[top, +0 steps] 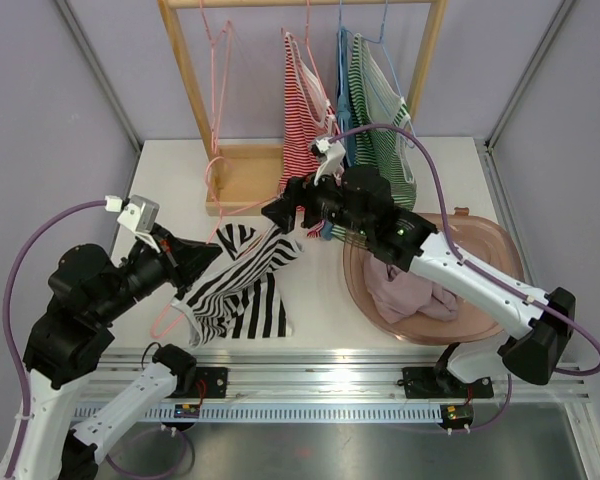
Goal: Remove the tank top from the hanger
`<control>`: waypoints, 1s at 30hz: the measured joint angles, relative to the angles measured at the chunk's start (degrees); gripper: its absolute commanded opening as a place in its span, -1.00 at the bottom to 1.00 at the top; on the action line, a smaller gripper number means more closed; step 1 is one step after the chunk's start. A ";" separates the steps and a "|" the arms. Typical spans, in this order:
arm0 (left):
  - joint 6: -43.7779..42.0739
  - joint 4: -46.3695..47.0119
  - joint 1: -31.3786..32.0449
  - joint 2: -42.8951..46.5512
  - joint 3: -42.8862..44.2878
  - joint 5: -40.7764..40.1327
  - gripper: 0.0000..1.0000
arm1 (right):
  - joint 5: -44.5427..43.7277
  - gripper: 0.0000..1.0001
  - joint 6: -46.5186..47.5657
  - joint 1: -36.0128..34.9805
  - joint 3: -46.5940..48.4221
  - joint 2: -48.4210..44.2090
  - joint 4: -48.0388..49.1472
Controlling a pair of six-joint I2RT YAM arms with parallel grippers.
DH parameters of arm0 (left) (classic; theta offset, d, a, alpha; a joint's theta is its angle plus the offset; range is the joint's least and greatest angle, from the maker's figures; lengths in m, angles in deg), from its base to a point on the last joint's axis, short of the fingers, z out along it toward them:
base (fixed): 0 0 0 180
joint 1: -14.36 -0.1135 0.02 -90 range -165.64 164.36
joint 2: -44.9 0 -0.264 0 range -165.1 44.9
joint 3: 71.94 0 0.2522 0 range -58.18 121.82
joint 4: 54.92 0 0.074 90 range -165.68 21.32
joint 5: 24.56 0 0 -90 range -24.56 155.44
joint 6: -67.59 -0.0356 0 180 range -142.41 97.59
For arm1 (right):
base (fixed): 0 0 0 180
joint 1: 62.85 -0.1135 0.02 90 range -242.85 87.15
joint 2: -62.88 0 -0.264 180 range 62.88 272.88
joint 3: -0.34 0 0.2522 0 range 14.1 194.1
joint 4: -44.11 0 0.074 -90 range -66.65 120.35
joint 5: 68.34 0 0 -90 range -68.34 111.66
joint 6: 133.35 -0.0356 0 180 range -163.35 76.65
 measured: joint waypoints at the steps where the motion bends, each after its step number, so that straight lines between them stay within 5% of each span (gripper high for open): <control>1: -0.02 0.02 0.00 -0.02 -0.13 0.02 -1.00 | -1.05 0.49 0.57 -0.28 0.61 0.52 -0.59; 2: -0.02 0.02 0.00 0.00 -0.28 0.07 -1.00 | -2.23 0.38 1.18 -0.44 1.18 1.14 -1.20; 6: -0.15 0.00 0.00 -0.13 -0.35 0.13 -1.00 | -6.32 -0.56 3.63 -0.50 1.46 2.34 -3.69; 7: -0.28 0.00 0.00 -0.22 -0.35 0.13 -1.00 | -7.17 -0.98 4.13 -0.50 1.46 2.45 -4.15; 18: -2.43 -2.47 0.00 -0.50 -0.35 0.09 -1.00 | -18.56 -1.00 8.61 2.03 3.78 4.15 -10.12; 30: -0.70 0.96 0.00 -0.35 -0.42 2.45 -1.00 | -12.17 -1.00 5.75 4.74 5.27 6.05 -11.89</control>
